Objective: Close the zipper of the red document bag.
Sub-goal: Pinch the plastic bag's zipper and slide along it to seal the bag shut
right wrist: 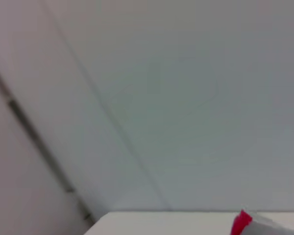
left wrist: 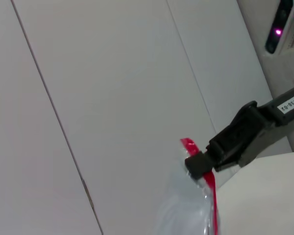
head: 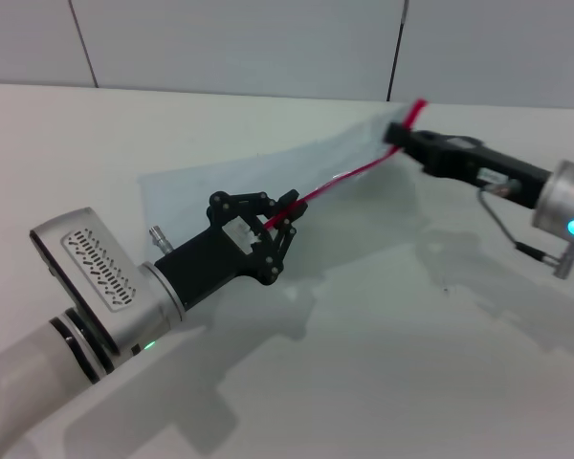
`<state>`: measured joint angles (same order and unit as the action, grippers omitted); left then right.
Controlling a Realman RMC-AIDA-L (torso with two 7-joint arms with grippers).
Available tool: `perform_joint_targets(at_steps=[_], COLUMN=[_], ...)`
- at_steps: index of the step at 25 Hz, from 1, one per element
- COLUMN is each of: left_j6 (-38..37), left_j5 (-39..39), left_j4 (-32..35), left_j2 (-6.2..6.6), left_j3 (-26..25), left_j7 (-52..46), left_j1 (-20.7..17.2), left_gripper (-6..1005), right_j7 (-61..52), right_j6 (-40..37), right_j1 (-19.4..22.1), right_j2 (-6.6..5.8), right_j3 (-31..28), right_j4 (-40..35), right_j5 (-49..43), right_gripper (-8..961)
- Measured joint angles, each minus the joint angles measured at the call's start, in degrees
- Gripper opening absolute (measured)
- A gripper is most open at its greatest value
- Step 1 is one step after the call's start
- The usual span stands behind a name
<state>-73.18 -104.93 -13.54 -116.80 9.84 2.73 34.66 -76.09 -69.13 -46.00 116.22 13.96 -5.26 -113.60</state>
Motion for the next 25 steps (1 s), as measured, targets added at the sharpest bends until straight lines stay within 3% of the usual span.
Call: perform_joint_targets(at_steps=[12,25], left_j6=[0.01,0.01], left_j5=[0.0,0.01], left_j4=[0.0,-0.48], left_j2=[0.0,0.03], left_j3=[0.0,0.0], left_j7=[-0.1,-0.08], left_j1=[-0.19,-0.3], left_gripper=[81,81], right_j7=[-0.13,1.77], right_j6=[0.9,0.69], right_j1=[7.04,10.36], right_j2=[-0.12,-0.13], right_j3=[-0.89,-6.85], right_j4=[-4.49,-5.7], right_j5=[8.62,9.63], right_gripper=[56,71])
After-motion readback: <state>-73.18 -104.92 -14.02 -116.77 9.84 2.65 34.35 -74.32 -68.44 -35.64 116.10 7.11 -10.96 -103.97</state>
